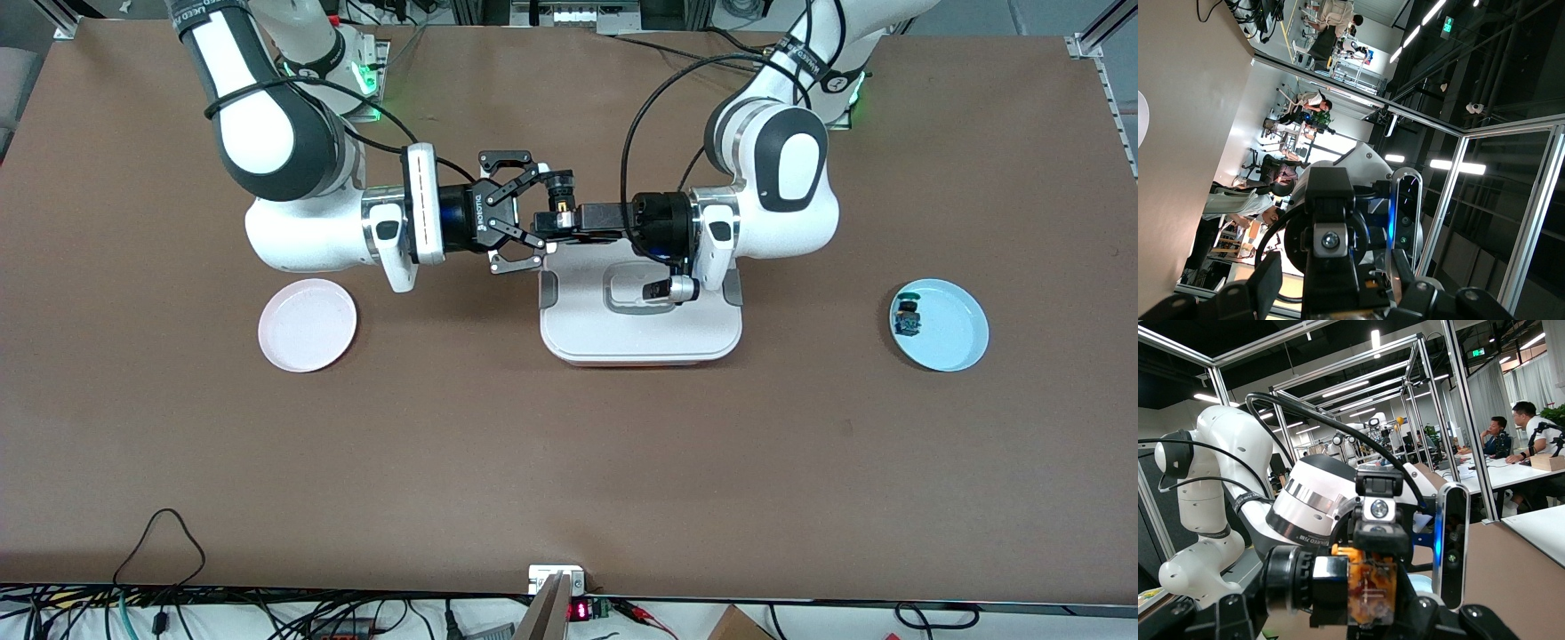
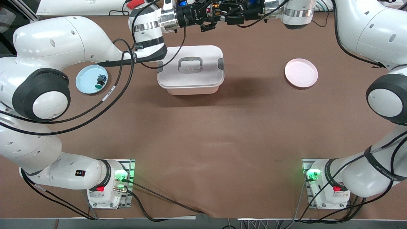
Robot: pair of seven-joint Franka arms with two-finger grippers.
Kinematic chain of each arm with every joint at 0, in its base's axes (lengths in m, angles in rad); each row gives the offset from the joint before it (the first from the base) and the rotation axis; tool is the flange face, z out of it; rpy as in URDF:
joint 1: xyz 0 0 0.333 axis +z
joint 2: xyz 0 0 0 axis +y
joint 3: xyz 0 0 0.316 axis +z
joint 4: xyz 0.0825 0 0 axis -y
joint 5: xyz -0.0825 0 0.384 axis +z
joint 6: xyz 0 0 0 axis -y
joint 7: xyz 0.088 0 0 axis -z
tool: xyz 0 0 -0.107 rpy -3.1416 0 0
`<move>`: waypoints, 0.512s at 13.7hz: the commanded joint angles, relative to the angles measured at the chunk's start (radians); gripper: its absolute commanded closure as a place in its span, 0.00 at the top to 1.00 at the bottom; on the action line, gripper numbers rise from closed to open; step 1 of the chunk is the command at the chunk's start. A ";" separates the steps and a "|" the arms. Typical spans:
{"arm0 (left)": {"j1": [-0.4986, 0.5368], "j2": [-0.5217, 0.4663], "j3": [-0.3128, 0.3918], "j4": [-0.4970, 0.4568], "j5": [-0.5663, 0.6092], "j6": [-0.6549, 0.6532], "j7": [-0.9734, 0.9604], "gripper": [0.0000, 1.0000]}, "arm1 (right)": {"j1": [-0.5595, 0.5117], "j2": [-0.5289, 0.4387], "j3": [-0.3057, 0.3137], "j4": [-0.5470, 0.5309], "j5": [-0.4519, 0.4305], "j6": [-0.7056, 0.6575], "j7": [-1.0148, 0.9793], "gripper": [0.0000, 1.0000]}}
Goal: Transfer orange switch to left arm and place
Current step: 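Grasp the orange switch with the left gripper above the box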
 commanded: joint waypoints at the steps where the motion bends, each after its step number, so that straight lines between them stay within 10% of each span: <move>1: -0.004 -0.002 -0.001 0.006 -0.028 0.009 0.013 0.75 | 0.003 -0.005 -0.001 -0.005 0.025 0.001 -0.007 0.01; 7: 0.009 -0.027 -0.001 -0.009 -0.015 0.006 0.009 0.74 | 0.031 -0.005 -0.003 -0.004 0.063 0.036 -0.005 0.01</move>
